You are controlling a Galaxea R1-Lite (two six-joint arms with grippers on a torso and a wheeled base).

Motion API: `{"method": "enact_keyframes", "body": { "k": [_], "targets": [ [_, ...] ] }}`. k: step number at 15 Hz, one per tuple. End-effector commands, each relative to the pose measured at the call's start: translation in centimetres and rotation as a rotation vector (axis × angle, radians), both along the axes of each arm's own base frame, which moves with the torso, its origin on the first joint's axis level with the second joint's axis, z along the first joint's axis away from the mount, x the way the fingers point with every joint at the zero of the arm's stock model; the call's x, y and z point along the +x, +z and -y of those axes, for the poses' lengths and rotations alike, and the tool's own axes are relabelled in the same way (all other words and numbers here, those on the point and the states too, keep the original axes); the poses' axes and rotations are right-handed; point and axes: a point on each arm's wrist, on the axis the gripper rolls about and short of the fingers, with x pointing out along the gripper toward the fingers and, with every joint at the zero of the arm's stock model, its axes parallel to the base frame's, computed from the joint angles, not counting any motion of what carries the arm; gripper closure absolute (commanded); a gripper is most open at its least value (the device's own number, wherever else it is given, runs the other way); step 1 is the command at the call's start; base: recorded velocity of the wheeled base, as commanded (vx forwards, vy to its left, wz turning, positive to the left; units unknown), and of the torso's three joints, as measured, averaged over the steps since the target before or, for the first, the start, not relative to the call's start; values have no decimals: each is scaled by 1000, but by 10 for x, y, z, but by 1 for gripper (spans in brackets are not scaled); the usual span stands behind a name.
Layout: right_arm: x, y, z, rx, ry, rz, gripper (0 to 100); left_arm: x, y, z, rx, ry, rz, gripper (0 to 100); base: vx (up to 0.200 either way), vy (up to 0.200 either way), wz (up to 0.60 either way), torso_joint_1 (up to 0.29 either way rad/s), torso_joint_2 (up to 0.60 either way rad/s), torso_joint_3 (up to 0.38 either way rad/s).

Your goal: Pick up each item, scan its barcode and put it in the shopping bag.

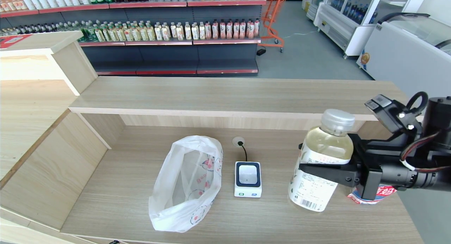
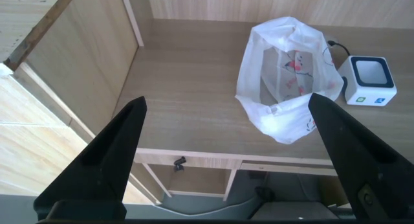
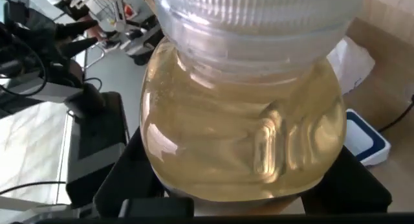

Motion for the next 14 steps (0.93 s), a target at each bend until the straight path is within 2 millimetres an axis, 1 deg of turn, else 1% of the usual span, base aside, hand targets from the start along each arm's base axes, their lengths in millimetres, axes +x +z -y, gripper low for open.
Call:
{"method": "enact_keyframes", "body": {
  "k": [1, 2, 3, 4, 5, 6, 7, 8, 9, 11, 12, 14],
  "targets": [
    [38, -35, 11, -92, -59, 55, 100, 0, 0, 0, 0, 0, 0, 0, 0, 0, 0, 0, 0, 0],
    [61, -55, 16, -140, -77, 166, 100, 0, 0, 0, 0, 0, 0, 0, 0, 0, 0, 0, 0, 0],
    [67, -61, 15, -149, -77, 199, 100, 0, 0, 0, 0, 0, 0, 0, 0, 0, 0, 0, 0, 0],
    [89, -80, 11, -167, -72, 294, 100, 0, 0, 0, 0, 0, 0, 0, 0, 0, 0, 0, 0, 0],
    [100, -90, 8, -176, -69, 355, 100, 0, 0, 0, 0, 0, 0, 0, 0, 0, 0, 0, 0, 0],
    [116, -104, 5, -176, -47, 434, 100, 0, 0, 0, 0, 0, 0, 0, 0, 0, 0, 0, 0, 0],
    [125, -112, 3, -170, -13, 482, 100, 0, 0, 0, 1, 0, 0, 0, 0, 0, 0, 0, 0, 0],
    [129, -119, 5, -174, 5, 519, 100, 0, 0, 0, 0, 0, 0, 0, 0, 0, 0, 0, 0, 0],
    [136, -135, 9, -195, 38, 576, 100, 0, 0, 0, 0, 0, 0, 0, 0, 0, 0, 0, 0, 0],
    [139, -155, 12, -213, 94, 619, 100, 0, 0, 0, 0, 0, 0, 0, 0, 0, 0, 0, 0, 0],
    [141, -162, 11, -215, 119, 648, 100, 0, 0, 0, 0, 0, 0, 0, 0, 0, 0, 0, 0, 0],
    [148, -168, 6, -218, 141, 695, 100, 0, 0, 0, 0, 0, 0, 0, 0, 0, 0, 0, 0, 0]
  ]
}}
